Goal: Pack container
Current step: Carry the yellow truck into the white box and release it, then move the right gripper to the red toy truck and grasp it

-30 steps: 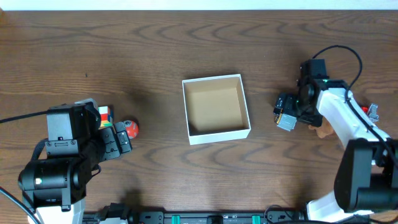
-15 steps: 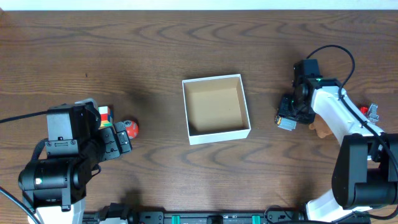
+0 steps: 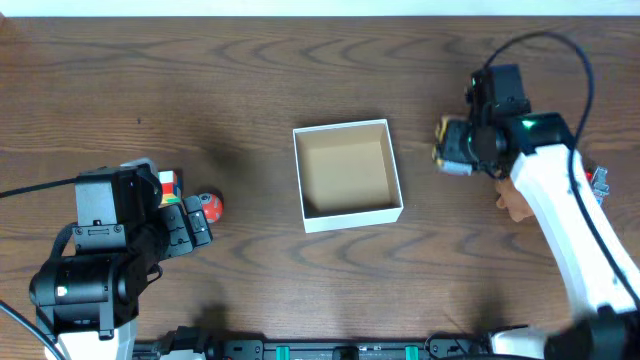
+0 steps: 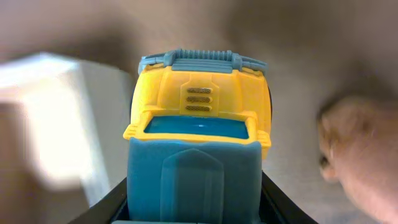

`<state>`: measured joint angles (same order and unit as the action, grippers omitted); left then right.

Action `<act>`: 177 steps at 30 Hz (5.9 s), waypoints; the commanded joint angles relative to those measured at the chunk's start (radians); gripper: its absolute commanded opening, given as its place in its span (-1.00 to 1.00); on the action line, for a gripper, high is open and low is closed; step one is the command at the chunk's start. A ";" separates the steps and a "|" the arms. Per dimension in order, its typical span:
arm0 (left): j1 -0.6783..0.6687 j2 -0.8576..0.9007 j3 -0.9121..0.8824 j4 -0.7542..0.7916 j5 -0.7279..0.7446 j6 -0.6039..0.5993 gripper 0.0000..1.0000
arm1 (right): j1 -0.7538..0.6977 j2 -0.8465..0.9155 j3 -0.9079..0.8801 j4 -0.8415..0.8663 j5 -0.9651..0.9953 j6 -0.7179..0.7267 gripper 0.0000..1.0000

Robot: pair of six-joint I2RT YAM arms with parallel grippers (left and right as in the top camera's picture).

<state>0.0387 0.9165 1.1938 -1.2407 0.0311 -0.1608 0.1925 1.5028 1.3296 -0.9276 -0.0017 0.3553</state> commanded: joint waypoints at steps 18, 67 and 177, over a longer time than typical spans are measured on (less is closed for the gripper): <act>0.004 0.004 0.019 0.000 0.011 0.001 0.96 | 0.375 0.248 0.097 0.174 0.099 0.060 -0.97; 0.004 0.004 0.019 0.000 0.010 0.002 0.96 | 0.357 0.049 0.099 0.061 0.215 0.138 0.59; 0.004 0.004 0.019 0.000 0.010 0.002 0.96 | -0.790 0.397 0.051 0.000 -0.071 -0.270 -0.97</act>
<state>0.0387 0.9203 1.1938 -1.2381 0.0452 -0.1608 -0.6201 1.9705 1.3830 -0.9249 -0.0406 0.0525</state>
